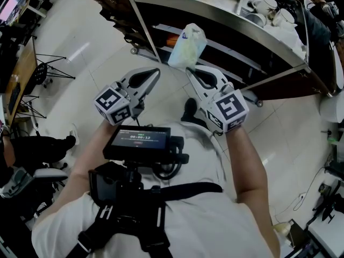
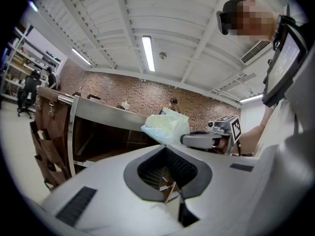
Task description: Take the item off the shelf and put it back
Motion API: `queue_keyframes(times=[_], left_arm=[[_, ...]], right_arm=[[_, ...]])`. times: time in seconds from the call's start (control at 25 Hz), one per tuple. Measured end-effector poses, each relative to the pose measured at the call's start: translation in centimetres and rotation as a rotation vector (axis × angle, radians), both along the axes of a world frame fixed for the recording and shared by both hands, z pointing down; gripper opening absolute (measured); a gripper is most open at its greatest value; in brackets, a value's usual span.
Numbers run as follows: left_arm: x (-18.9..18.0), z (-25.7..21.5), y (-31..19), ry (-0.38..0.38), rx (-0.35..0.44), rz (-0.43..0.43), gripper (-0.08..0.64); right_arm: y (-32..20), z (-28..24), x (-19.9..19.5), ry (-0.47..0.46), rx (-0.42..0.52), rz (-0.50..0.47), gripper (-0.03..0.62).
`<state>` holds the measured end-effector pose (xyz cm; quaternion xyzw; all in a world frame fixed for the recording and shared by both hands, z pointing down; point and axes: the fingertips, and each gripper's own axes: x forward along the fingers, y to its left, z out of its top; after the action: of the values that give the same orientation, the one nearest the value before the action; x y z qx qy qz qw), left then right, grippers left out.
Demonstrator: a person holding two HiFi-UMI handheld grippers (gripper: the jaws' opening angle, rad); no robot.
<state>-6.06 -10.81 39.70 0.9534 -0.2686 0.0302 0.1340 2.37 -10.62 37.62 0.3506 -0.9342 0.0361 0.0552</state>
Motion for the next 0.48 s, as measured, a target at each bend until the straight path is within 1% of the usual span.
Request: queue_keyframes(times=[0.24,0.36,0.48], left_arm=[[0.0,0.2,-0.3,0.007,-0.018,-0.012,0.009],[0.1,0.0,-0.7,0.013,-0.014,-0.016,0.009],[0.0,0.2,-1.2,0.013,-0.011,-0.022,0.009]], right_arm=[[-0.3,0.5,0.1,0.005,-0.012,0.003,0.009],[-0.7,0.8,0.2,0.018,-0.018,0.003,0.009],[-1.4,1.9,0.5,0.038,-0.047,0.006,0.009]])
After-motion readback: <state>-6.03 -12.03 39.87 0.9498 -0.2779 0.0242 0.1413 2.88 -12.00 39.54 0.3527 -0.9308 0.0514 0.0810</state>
